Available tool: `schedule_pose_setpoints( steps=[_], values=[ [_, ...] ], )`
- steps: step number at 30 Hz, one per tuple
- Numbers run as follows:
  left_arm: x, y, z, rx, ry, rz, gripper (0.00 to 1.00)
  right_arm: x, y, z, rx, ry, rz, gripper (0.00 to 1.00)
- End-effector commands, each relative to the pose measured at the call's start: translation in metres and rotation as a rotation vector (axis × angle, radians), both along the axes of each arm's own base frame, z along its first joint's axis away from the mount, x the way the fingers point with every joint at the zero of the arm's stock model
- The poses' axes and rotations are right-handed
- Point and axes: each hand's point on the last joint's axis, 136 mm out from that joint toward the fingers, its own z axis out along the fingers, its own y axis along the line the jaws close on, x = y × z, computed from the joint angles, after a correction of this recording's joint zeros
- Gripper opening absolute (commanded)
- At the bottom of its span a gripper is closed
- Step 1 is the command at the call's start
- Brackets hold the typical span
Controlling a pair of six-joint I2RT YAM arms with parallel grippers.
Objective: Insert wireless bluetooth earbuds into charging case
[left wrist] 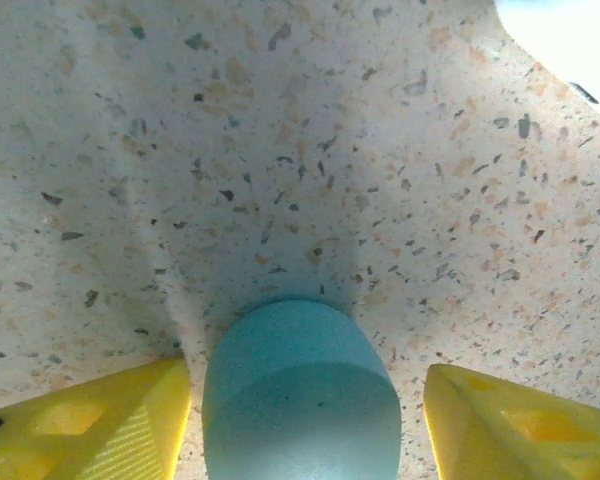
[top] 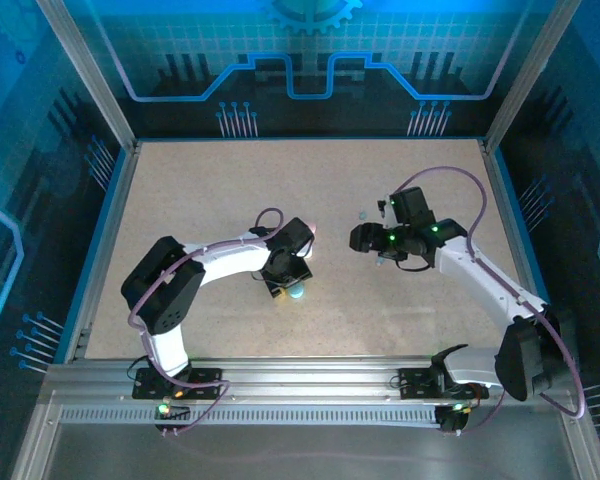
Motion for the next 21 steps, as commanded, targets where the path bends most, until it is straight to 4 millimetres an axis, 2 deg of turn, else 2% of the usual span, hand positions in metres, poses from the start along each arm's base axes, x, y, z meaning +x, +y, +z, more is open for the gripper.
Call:
schedule_pose_setpoints(
  steps=[1, 4, 7, 9, 14, 18, 21],
  values=[
    [0.000, 0.006, 0.023, 0.007, -0.050, 0.000, 0.71, 0.001, 0.015, 0.008, 0.004, -0.109, 0.084, 0.72],
    [0.004, 0.021, 0.044, 0.026, -0.149, 0.006, 0.77, 0.000, 0.030, 0.003, -0.028, -0.190, 0.162, 0.72],
    [0.007, 0.047, 0.066, 0.074, -0.270, 0.019, 0.83, -0.008, 0.046, -0.017, -0.099, -0.262, 0.245, 0.72],
    [0.009, 0.072, 0.080, 0.109, -0.351, 0.041, 0.85, -0.015, 0.059, -0.031, -0.144, -0.318, 0.317, 0.72],
    [0.015, 0.123, 0.115, 0.122, -0.575, 0.081, 0.86, -0.030, 0.100, -0.051, -0.227, -0.507, 0.520, 0.72],
    [0.017, 0.152, 0.142, 0.146, -0.752, 0.086, 0.88, -0.043, 0.136, -0.059, -0.256, -0.593, 0.671, 0.74],
    [0.014, 0.169, 0.153, 0.180, -0.839, 0.097, 0.89, -0.046, 0.153, -0.074, -0.287, -0.621, 0.719, 0.75]
  ],
)
